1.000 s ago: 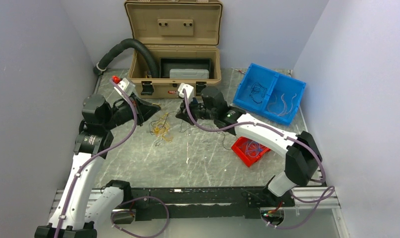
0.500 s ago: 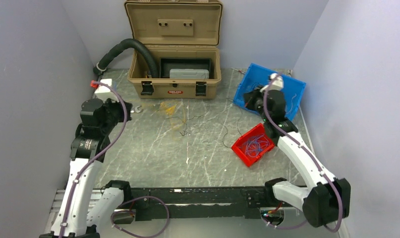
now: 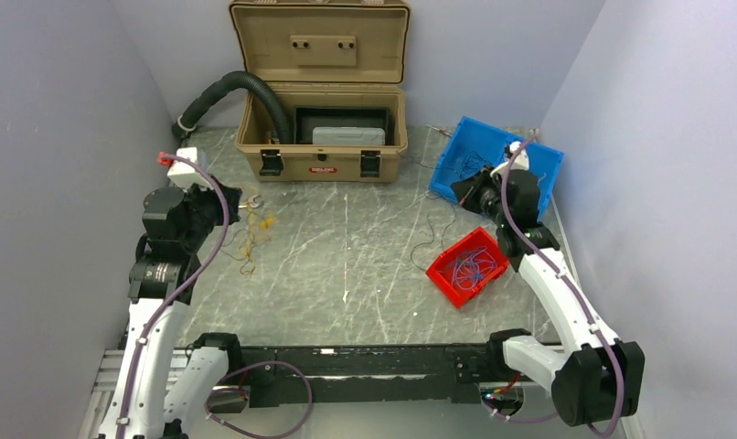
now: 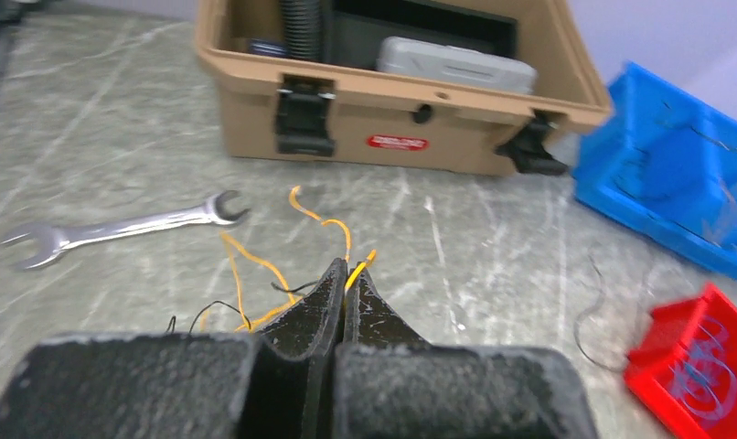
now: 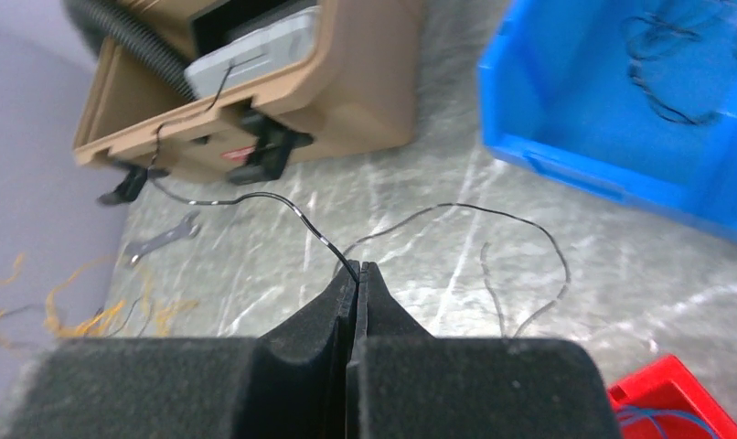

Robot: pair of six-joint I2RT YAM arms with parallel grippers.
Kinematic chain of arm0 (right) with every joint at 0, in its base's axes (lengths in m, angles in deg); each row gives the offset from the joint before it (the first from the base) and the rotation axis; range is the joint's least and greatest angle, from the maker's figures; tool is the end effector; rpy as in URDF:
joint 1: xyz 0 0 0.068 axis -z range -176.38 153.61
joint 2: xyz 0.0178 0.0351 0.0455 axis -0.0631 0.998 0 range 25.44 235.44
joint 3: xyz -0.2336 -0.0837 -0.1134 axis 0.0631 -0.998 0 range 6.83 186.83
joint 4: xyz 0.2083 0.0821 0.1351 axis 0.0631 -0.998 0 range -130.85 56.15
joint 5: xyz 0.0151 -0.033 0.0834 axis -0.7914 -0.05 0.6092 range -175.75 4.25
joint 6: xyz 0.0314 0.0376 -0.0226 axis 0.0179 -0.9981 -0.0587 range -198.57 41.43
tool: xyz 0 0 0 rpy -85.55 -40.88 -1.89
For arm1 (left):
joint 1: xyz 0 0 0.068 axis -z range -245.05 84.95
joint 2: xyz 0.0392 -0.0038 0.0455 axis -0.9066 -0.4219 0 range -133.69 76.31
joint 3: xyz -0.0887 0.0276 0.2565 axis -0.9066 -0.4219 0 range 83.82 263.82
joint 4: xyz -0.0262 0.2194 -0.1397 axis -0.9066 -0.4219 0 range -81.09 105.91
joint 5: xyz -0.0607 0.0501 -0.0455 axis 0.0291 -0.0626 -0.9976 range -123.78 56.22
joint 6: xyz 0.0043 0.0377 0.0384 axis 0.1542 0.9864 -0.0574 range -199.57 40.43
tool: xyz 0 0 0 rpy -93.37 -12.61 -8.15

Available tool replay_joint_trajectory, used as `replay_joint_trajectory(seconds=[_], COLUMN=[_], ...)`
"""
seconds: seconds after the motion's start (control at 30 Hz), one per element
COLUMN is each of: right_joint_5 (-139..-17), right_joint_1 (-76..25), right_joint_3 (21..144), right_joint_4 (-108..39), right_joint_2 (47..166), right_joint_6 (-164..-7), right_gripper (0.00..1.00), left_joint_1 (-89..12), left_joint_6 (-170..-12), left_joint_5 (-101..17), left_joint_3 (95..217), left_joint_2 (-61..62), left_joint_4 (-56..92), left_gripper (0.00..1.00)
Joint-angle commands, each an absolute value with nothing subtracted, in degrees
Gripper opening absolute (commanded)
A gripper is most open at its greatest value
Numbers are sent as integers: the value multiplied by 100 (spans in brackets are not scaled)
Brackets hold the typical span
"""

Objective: Untangle the cables
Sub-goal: Untie the cable.

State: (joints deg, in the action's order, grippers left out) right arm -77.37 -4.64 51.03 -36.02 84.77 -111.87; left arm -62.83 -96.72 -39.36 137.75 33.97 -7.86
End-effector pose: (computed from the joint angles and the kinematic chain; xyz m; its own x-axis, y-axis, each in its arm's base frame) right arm 0.2386 0.0399 0.3021 -0.3995 0.4908 -0.7743 -0.0725 0.8251 0.5604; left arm 0.1595 -0.0096 0.3762 -0.2409 -0.2843 -0.9280 0.0654 0.9492 -0.3078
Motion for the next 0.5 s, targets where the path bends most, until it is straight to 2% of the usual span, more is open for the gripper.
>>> replay_joint_trajectory(seconds=[0.0,0.2,0.33,0.47], right_joint_5=[-6625,-7030,-7844,-8418], right_joint_1=[-804,-1983,-2022,-1737], right_joint_3=[6004,6919,7400,8753], right_joint_4=[-3780,-4499,-4601,-5195], right_joint_2=[8642,8914,9183,9775], right_joint_6=[-10494,-9853,-9880,-9715], right_gripper=[0,0,0,0], left_joint_1=[-6294,-6294,-6293,-6293], left_joint_6=[-9486,-9474,-9491,-9482], left_joint_5=[-5338,-5837,-6057,-6172], left_joint_3=[13754,13758,13734,13725], left_joint_2=[3374,3256,3218,3202], left_joint_4=[-96,2,85,96], left_gripper=[0,0,0,0])
